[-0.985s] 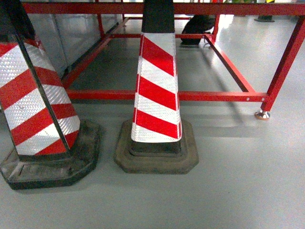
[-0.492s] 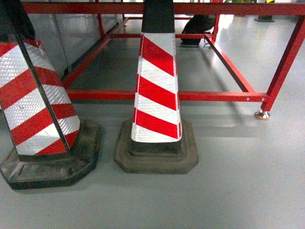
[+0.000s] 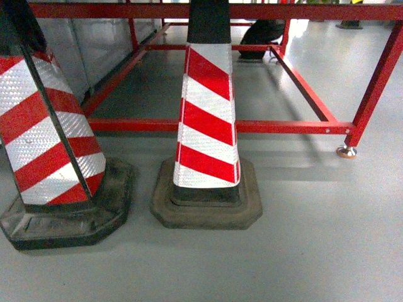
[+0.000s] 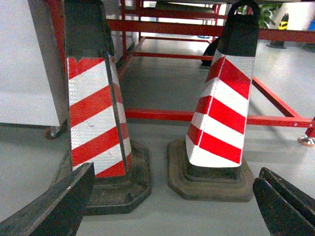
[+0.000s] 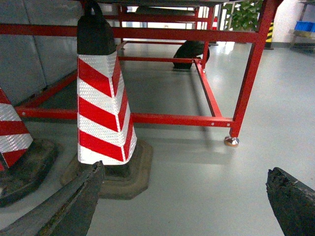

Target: Sort blue parts and orange caps into right shelf containers

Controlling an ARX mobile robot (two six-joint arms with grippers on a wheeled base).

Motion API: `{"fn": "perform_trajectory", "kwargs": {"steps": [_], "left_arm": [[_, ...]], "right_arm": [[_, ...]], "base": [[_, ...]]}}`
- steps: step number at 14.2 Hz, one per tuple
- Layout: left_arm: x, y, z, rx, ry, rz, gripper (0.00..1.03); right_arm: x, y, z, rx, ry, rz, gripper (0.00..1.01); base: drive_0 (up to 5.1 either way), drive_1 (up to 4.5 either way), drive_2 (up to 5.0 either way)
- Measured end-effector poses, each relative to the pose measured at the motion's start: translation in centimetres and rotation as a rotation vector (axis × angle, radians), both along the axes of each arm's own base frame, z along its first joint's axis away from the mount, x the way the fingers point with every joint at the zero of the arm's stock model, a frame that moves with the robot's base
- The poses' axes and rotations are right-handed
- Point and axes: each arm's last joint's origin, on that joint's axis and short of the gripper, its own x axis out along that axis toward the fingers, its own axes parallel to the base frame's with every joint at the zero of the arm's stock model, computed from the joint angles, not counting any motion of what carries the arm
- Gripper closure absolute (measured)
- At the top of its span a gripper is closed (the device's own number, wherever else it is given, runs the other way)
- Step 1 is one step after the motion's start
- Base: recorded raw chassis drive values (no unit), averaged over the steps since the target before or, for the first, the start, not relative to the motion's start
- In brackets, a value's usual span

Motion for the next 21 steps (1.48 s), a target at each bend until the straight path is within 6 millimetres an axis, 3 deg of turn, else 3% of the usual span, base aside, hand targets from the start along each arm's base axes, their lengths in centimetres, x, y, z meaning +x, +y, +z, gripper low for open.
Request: {"fn": "perform_trajectory", "kwargs": {"steps": [21], "left_arm": [[0.00, 0.00, 0.00, 0.000, 0.000, 0.000, 0.05]], "right_arm": [[0.00, 0.00, 0.00, 0.000, 0.000, 0.000, 0.03]], "base": [[0.0, 0.00, 0.0]]}}
